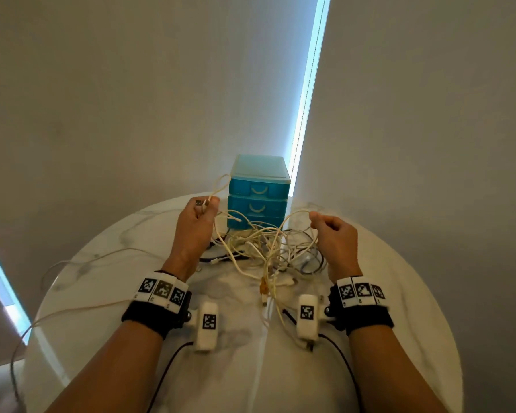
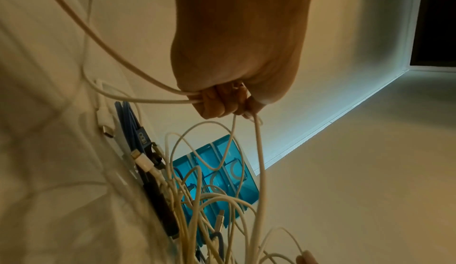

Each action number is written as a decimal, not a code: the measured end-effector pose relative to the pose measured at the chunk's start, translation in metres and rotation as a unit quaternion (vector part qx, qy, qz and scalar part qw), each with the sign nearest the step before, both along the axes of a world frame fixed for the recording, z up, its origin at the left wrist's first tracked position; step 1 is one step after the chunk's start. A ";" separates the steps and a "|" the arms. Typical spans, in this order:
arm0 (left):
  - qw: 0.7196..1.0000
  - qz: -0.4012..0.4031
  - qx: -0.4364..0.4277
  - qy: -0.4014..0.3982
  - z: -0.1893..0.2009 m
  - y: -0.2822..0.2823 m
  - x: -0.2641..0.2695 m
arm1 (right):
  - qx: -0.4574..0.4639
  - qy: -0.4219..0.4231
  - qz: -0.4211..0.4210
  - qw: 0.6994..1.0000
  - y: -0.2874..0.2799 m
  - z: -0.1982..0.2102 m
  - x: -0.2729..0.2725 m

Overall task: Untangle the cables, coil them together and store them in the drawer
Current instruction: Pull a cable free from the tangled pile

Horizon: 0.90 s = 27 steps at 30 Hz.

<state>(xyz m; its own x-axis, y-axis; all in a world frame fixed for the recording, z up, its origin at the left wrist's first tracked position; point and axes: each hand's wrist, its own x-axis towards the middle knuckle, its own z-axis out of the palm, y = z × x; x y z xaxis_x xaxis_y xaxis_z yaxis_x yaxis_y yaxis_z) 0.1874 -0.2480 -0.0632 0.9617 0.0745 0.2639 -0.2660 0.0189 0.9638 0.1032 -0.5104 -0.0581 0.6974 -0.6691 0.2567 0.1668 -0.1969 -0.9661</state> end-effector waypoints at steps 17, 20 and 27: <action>0.980 -0.198 0.028 0.011 0.024 -0.022 -0.040 | 0.229 -0.156 0.225 0.934 0.036 0.022 -0.028; 0.961 -0.267 0.043 0.052 0.024 -0.022 -0.043 | 0.211 -0.165 0.245 0.932 0.051 0.021 -0.027; 0.965 -0.220 -0.133 0.061 0.031 -0.010 -0.037 | 0.100 -0.119 0.324 0.933 0.058 0.018 -0.032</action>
